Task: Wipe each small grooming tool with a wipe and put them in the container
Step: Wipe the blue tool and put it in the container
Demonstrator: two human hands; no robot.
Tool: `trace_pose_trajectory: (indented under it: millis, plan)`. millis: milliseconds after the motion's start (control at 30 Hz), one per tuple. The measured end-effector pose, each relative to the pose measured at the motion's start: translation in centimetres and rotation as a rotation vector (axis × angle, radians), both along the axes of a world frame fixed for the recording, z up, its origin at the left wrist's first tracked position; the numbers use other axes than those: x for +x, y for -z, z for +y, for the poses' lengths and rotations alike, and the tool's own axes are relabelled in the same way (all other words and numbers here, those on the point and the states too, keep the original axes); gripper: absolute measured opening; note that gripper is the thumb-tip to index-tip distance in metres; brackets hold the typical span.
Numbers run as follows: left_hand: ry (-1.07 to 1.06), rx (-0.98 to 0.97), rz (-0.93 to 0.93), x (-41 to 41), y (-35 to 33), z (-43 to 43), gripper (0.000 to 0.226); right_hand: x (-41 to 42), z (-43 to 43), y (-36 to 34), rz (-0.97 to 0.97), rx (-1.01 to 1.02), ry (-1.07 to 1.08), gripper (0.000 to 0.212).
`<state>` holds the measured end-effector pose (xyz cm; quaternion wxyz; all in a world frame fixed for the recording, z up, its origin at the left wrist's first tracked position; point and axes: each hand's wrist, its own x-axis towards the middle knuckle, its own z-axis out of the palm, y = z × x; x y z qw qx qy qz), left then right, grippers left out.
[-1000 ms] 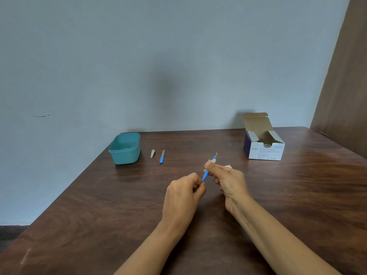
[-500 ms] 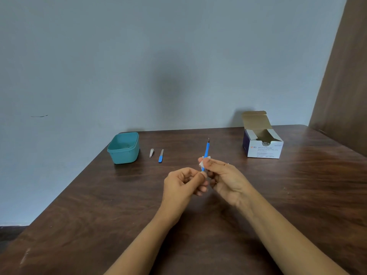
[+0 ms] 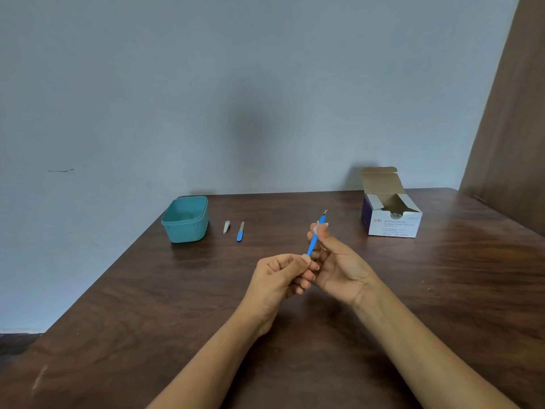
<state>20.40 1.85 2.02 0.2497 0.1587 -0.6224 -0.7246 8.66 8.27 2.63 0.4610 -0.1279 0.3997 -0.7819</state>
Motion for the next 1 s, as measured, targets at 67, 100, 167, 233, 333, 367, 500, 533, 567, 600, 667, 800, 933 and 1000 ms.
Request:
trace_pose_trajectory:
  millis: [67,100,167,233,333,367,500,533,567,600,667,800,933,1000]
  plan:
    - [-0.028,-0.009,-0.014,0.1,0.0,-0.1,0.019,0.3,-0.1,0.0,0.007,0.022,-0.026,0.019]
    - [-0.037,-0.011,-0.019,0.1,0.0,-0.1,0.019,0.4,0.0,0.0,0.025,0.036,-0.036,0.022]
    - [-0.049,-0.018,-0.021,0.2,0.0,-0.1,0.019,0.4,0.0,0.0,0.078,0.060,-0.064,0.030]
    - [-0.056,-0.017,-0.008,0.1,-0.1,-0.2,0.020,0.4,0.0,0.3,0.158,0.070,-0.102,0.032]
    - [-0.080,0.018,0.005,0.1,-0.2,-0.4,0.019,0.6,-0.1,0.7,0.261,0.077,-0.136,0.027]
    - [-0.082,0.028,0.002,0.2,-0.3,-0.5,0.019,0.7,-0.1,0.7,0.283,0.077,-0.132,0.025]
    - [-0.037,0.041,-0.048,0.3,-0.7,-0.3,0.022,0.4,0.3,0.1,0.408,0.107,-0.090,0.020]
    - [-0.051,0.027,-0.080,0.3,-0.8,-0.3,0.026,0.3,0.5,-0.1,0.428,0.108,-0.085,0.019]
    - [-0.087,0.007,-0.112,0.4,-1.0,-0.4,0.032,0.2,0.6,-0.2,0.441,0.112,-0.082,0.017]
    - [-0.139,-0.013,-0.133,0.5,-1.0,-0.6,0.038,0.2,0.8,-0.4,0.450,0.121,-0.083,0.016]
    - [-0.211,-0.025,-0.122,0.7,-1.1,-1.3,0.042,0.3,1.0,-0.7,0.464,0.148,-0.121,0.016]
    - [-0.100,0.025,-0.037,1.1,-1.4,-1.7,0.034,1.1,0.9,-0.6,0.514,0.202,-0.272,0.016]
    - [0.011,0.072,0.011,1.0,-1.7,-1.5,0.032,1.3,0.7,-0.3,0.472,0.216,-0.342,0.015]
    - [0.039,0.105,0.056,0.9,-1.8,-1.3,0.030,1.3,0.8,-0.3,0.440,0.211,-0.368,0.014]
